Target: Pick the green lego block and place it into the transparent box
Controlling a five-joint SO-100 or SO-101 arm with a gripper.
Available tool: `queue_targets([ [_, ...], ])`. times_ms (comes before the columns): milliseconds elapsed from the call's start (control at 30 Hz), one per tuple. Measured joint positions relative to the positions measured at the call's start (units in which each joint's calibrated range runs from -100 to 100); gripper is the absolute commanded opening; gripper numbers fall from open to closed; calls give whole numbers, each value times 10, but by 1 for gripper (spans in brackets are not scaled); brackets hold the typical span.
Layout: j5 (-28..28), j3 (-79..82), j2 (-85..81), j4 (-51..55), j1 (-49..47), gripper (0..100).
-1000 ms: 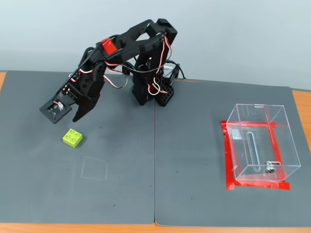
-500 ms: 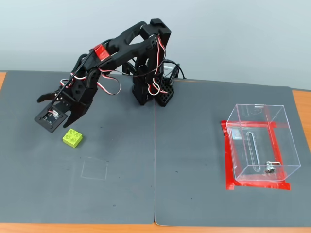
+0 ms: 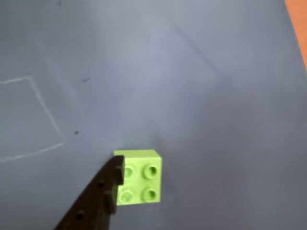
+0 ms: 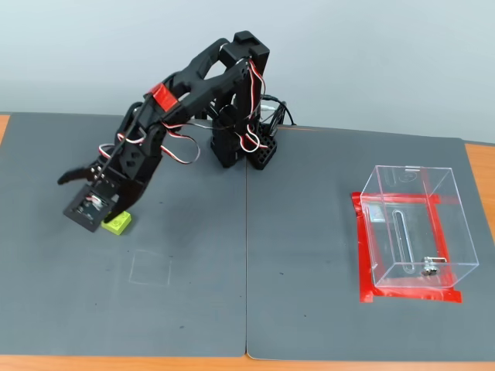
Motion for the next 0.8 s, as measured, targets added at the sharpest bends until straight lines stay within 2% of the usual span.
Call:
queue_targets([
  [800, 4, 25, 85, -18, 4, 44],
])
